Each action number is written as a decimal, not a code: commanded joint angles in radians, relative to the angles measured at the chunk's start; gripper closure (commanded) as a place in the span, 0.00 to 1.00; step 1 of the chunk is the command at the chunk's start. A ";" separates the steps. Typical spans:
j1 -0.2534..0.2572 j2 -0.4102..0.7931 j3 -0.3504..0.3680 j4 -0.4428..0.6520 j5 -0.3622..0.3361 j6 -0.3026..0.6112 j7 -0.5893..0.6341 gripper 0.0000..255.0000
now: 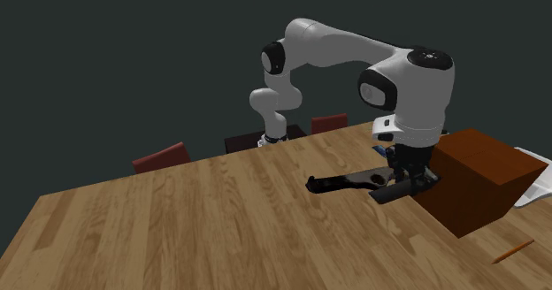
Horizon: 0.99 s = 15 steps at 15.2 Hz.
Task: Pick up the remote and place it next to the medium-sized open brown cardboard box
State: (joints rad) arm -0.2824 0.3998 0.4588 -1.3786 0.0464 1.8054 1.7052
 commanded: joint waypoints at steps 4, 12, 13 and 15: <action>-0.005 0.000 -0.002 -0.066 0.002 0.065 -0.010 1.00; -0.008 0.013 -0.006 -0.155 0.000 0.165 -0.023 1.00; -0.008 0.016 -0.006 -0.165 -0.001 0.177 -0.024 1.00; -0.008 0.022 -0.008 -0.183 -0.002 0.201 -0.027 1.00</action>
State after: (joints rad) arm -0.2904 0.4195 0.4519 -1.5501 0.0448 1.9923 1.6798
